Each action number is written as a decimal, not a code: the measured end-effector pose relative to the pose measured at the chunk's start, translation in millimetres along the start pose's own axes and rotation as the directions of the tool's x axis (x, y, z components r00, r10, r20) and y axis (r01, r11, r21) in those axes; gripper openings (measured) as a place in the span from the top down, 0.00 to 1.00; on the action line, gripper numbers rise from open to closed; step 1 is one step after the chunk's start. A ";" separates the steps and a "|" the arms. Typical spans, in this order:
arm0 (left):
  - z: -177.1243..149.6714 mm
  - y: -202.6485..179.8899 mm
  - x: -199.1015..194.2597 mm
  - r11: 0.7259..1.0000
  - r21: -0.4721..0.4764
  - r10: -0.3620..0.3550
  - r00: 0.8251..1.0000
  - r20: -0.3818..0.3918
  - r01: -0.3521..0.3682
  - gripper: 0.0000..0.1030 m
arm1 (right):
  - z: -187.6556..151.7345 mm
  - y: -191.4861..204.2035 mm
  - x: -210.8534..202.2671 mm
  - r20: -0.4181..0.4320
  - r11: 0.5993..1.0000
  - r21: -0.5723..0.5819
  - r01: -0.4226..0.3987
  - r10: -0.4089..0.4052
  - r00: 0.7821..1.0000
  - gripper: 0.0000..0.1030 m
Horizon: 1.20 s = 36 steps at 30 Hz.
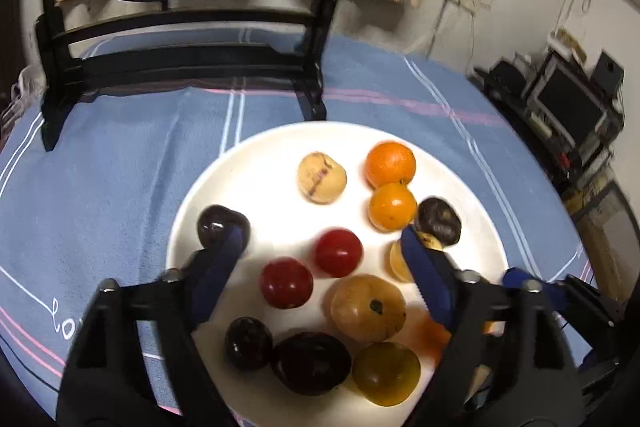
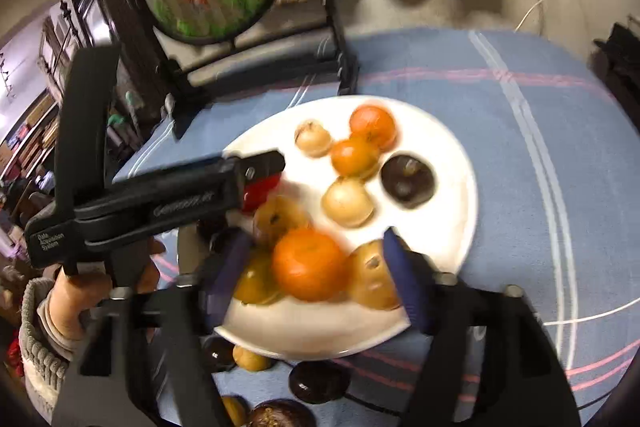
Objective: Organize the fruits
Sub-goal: 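Carry the red tomato and mandarin over the plate and open both tools, then lower the open left tool onto a dark plum and close it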
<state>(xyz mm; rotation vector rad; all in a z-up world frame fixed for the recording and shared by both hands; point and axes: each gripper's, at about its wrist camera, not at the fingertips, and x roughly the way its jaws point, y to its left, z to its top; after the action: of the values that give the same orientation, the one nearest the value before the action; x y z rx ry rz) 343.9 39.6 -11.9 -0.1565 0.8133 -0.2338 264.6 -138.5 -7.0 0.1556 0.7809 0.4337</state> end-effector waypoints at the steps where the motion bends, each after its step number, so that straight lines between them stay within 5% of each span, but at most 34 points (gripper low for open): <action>1: 2.5 1.2 -5.6 1.000 -0.006 -0.004 1.000 0.007 0.004 0.18 | 1.0 0.7 -10.2 0.044 1.000 -0.007 -0.014 0.015 0.999 0.31; 7: -0.1 1.4 -54.5 0.999 -0.006 0.034 0.996 0.081 -0.034 0.11 | 7.1 9.9 -74.4 0.182 0.994 -0.029 -0.101 0.105 0.978 0.25; 10: -25.6 0.3 -75.9 0.992 0.018 0.119 0.987 0.104 -0.122 0.09 | -5.1 19.3 -93.1 0.180 0.994 -0.054 -0.099 0.107 0.978 0.06; 16: -92.4 9.0 -97.7 0.987 0.025 0.156 0.986 0.062 -0.158 0.05 | -49.8 9.9 -110.2 0.169 0.995 -0.053 -0.079 0.087 0.982 0.05; 22: -145.8 1.6 -111.7 0.974 0.079 0.212 0.977 0.039 -0.214 0.03 | -88.8 -30.1 -104.4 0.058 0.996 0.087 -0.013 0.008 0.998 0.05; 36: -156.8 -25.5 -94.2 0.950 0.232 0.208 0.978 0.031 -0.209 0.03 | -90.8 -37.4 -96.7 0.012 0.992 0.119 0.031 -0.033 0.999 0.05</action>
<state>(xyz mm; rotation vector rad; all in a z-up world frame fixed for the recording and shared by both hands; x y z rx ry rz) 162.7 32.5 -46.5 0.1513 0.7830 -0.1280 151.3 -216.2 -19.3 0.2564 0.7945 0.3554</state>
